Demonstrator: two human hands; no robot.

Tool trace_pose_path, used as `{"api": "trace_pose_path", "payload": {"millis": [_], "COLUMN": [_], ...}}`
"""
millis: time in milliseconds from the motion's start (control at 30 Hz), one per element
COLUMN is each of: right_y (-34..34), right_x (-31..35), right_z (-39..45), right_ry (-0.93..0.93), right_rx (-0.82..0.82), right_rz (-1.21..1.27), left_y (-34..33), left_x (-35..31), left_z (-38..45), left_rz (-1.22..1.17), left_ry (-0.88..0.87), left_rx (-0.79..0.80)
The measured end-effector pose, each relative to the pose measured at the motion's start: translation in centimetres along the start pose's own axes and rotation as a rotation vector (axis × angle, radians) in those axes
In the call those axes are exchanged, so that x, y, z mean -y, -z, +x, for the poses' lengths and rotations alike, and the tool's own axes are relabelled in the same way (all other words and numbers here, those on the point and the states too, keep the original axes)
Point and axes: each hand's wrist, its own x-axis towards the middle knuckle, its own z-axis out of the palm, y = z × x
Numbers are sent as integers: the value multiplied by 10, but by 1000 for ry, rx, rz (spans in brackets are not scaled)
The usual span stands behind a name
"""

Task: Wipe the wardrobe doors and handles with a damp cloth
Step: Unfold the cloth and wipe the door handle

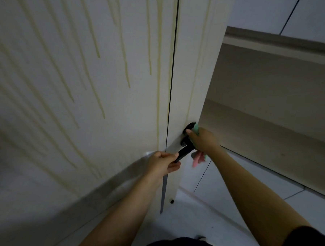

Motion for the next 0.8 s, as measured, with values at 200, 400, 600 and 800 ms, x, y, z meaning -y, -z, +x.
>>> {"api": "trace_pose_path", "payload": {"millis": [200,400,600,800], "right_y": [-5,-7,-16,-39], "right_x": [-10,-9,-5,-8], "right_z": [-6,-5,-7,-20], "right_ry": [31,65,-107,-37], "right_rx": [-135,-95,-251,-313], "right_rz": [182,177,398,478], "left_y": [-1,-1,-4,-12], "left_x": [2,0,1,1], "left_z": [1,1,-3,-4], "left_rz": [-20,-23,-15,177], "left_ry": [-5,-8,-29,-129], "left_rx": [-5,-12,-60,-173]}}
